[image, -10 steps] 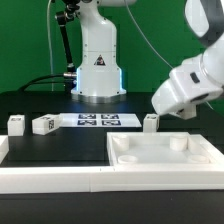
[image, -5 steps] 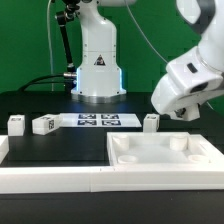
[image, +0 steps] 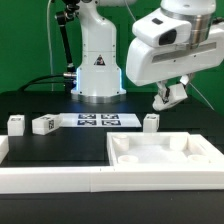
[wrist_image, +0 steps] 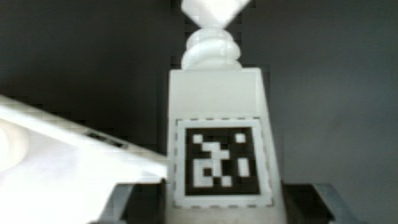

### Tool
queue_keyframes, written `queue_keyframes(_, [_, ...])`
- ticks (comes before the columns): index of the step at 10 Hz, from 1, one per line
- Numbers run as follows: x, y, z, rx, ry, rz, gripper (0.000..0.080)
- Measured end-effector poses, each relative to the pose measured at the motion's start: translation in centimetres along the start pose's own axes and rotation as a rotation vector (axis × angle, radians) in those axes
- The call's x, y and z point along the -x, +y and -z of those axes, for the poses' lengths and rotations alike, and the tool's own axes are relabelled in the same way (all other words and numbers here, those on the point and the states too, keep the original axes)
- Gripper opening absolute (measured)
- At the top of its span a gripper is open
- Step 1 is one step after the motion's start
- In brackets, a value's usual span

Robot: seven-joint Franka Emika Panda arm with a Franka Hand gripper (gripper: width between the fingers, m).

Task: Assemble square table

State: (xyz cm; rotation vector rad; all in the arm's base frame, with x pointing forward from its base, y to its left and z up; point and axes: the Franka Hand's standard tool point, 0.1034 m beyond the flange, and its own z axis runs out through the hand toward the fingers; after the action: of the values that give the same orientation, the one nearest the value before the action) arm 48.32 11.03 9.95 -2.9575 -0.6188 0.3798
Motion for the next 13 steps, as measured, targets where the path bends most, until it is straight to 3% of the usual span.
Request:
queue_keyframes(3, [-0.4,0.8,0.1,0.027,0.188,-0.001,0.029])
queue_keyframes(5, [-0.5,2.3,3.4,0.034,0.25,0.001,0.029])
queue_keyframes(7, [-1.2,3.5,5.8,0.072,0.356,0.016,0.029])
queue_keyframes(9, [-0.8,4.0,4.8,0.099,0.444,0.013,0.029])
queue_keyframes(11, [-1.3,4.1,4.1,0.093,0.443,0.014,0.029])
queue_keyframes(12, [-2.1,4.2,4.4,0.087,0.442,0.019,0.029])
queue_keyframes(13, [-3.3,4.5,4.6,0.099,0.463,0.061,0.029])
